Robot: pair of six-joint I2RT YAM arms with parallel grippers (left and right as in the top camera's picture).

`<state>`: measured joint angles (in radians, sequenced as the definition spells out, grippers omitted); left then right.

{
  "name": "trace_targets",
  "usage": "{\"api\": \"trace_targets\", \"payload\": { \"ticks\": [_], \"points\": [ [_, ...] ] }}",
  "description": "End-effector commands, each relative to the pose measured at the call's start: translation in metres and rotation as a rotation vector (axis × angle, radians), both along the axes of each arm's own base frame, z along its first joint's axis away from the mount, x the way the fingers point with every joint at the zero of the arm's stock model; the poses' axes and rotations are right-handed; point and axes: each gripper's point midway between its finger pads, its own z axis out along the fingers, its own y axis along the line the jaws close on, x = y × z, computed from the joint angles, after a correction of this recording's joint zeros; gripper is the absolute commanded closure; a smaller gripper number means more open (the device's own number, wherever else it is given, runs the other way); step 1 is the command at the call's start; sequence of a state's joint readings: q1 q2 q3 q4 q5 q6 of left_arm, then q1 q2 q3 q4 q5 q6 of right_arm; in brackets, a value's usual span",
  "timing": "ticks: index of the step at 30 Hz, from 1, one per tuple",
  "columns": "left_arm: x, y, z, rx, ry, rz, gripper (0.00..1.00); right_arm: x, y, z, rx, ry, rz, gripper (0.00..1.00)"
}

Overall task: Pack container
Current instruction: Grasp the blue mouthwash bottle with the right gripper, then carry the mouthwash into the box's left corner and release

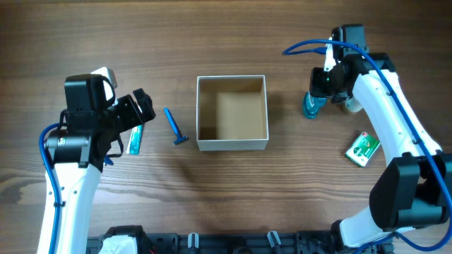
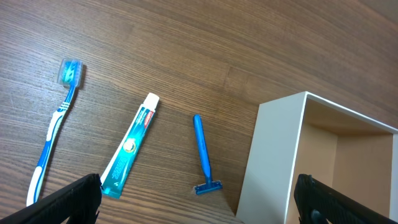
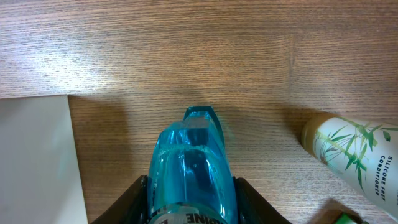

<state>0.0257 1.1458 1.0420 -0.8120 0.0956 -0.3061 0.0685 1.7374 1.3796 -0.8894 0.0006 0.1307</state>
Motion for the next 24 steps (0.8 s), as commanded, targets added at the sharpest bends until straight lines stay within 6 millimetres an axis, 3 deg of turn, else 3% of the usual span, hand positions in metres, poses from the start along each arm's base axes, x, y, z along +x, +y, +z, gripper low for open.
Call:
{"api": "trace_targets", "payload": {
  "ticks": [1,4,7,9,12,15,17,19,21,24],
  "points": [
    [0.003,0.005,0.006,0.007,-0.012,0.028,0.0,0.003,0.0,0.019,0.008,-0.048,-0.011,0.96],
    [0.003,0.005,0.006,0.006,-0.012,0.028,0.0,0.002,0.004,0.064,0.021,-0.116,-0.026,0.96],
    [0.003,0.005,0.006,0.007,-0.014,0.028,0.0,-0.006,0.014,0.129,0.005,-0.19,-0.033,0.96],
    [0.003,0.005,0.006,0.007,-0.012,0.028,0.0,-0.013,0.039,0.161,0.02,-0.226,-0.003,0.96],
    [0.003,0.005,0.006,0.007,-0.012,0.028,0.0,-0.024,0.109,0.19,0.093,-0.302,0.067,0.96],
    [0.003,0.009,0.005,0.025,-0.011,0.041,0.0,-0.033,0.157,0.189,0.16,-0.306,0.086,0.96],
    [-0.005,0.034,0.001,0.168,0.026,0.097,0.0,-0.035,0.194,0.177,0.183,-0.292,0.139,0.96],
    [-0.014,0.052,-0.002,0.275,0.067,0.128,0.0,-0.032,0.217,0.163,0.182,-0.277,0.179,0.96],
    [-0.022,0.058,-0.006,0.304,0.104,0.142,0.0,-0.025,0.234,0.141,0.164,-0.253,0.194,0.96],
    [-0.025,0.057,-0.008,0.304,0.119,0.139,0.0,-0.014,0.239,0.104,0.129,-0.19,0.122,0.96]
  ]
}}
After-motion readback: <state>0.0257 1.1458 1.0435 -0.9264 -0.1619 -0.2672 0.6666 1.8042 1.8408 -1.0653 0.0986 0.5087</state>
